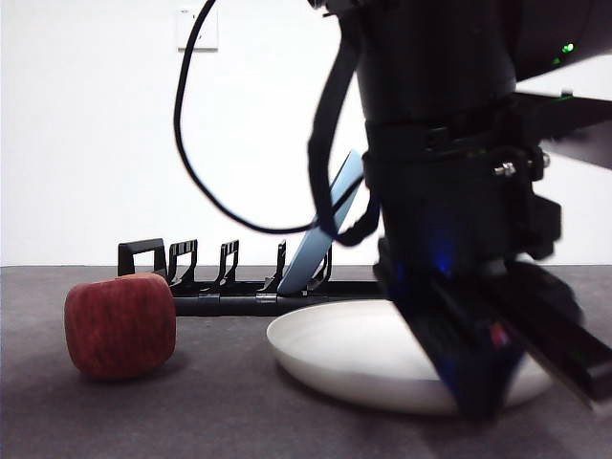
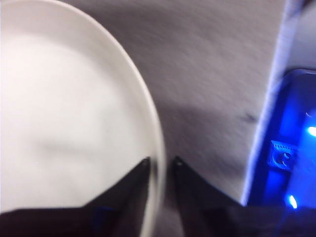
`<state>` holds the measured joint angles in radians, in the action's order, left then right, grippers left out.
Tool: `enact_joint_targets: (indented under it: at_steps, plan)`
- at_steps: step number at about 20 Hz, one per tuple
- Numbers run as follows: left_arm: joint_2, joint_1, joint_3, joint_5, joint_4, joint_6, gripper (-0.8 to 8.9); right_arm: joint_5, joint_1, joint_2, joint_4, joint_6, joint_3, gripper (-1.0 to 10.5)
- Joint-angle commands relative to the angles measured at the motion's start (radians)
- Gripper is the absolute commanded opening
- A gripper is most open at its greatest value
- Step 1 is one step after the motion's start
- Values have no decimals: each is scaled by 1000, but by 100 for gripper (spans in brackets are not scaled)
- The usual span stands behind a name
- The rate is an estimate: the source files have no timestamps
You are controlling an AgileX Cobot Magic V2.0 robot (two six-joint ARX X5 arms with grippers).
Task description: Take the yellow plate from the plate rack,put the plate on the table,take the apple from the table,put the apple in the plate
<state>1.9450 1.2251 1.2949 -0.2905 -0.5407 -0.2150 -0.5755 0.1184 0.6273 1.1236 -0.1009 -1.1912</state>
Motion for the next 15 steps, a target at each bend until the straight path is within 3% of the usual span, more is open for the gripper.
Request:
enact_joint_targets:
  at_steps: [1, 5, 8, 11, 15]
  plan:
    - [18, 3, -13, 9, -12, 59, 168, -2, 3, -1, 4, 7, -2, 625]
    - [-5, 3, -12, 4, -21, 63, 176, -2, 3, -1, 9, 7, -2, 625]
    - [-82, 6, -11, 5, -55, 98, 263, -2, 3, -1, 9, 7, -2, 625]
    - [-209, 7, -11, 6, -75, 123, 263, -2, 3, 1, 8, 7, -2, 625]
    - [-460, 8, -11, 7, -142, 223, 259, -4, 20, 25, 4, 6, -2, 626]
